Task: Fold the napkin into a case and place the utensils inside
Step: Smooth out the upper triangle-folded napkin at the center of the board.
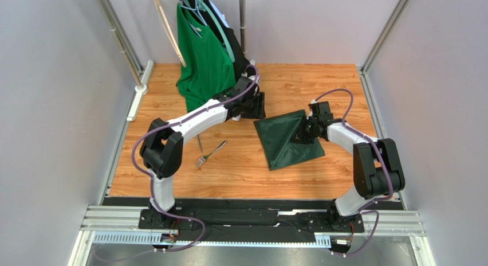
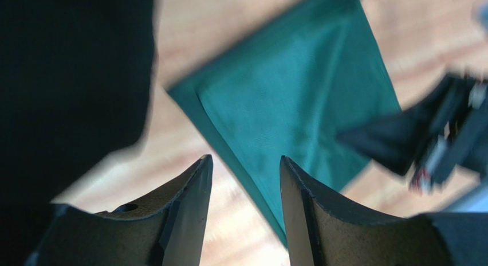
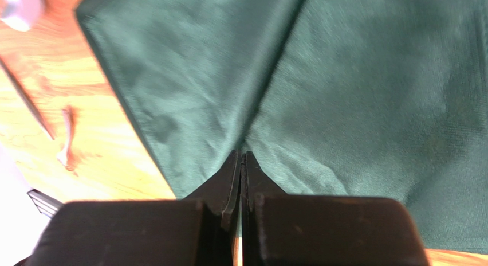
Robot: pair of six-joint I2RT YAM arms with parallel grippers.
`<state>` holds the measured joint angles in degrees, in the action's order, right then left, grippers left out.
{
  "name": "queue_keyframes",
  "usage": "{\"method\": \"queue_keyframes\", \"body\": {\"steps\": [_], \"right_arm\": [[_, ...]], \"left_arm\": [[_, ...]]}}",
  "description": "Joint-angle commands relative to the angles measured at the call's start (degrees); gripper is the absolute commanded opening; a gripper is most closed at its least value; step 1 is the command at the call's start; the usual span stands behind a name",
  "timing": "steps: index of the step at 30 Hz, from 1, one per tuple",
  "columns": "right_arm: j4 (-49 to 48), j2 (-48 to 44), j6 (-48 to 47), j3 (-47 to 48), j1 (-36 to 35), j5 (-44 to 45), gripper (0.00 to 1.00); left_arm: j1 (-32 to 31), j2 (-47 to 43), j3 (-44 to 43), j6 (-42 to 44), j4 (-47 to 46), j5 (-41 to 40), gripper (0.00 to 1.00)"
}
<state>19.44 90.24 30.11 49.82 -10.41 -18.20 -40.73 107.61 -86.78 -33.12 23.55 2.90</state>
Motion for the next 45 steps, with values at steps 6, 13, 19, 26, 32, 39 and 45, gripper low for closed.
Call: {"method": "queue_keyframes", "body": {"steps": [6,13,19,26,32,39,45], "right_arm": [[0.5,0.4,-1.3,-2.8,0.4,3.3,0.00],[-0.1,0.3,-1.6,-4.6,0.4,2.8,0.00],[-0.8,0.4,-1.5,-5.1,0.3,2.2,0.00],[-1.2,0.9,-1.3,-5.0,0.3,1.6,0.00],[-1.3,1.1,-1.3,-5.4,0.4,1.3,0.00],[-1.3,2.0,-1.0,-5.4,0.4,1.8,0.00],[-1.7,2.7,-0.7,-5.8,0.3,1.8,0.00]], "left_arm": [[-0.6,12.9,-13.8,6.1,7.3,-9.1,0.58],[-0.6,18.8,-19.2,6.4,8.4,-10.5,0.42],[-0.6,20.1,-18.9,6.0,6.9,-9.7,0.39],[-0.6,21.2,-18.8,4.9,5.2,-7.2,0.35],[-0.6,22.3,-19.1,4.6,4.4,-7.1,0.31],[-0.6,19.8,-18.0,4.3,4.0,-9.7,0.05],[-0.6,15.4,-14.6,4.7,2.7,-13.0,0.00]]}}
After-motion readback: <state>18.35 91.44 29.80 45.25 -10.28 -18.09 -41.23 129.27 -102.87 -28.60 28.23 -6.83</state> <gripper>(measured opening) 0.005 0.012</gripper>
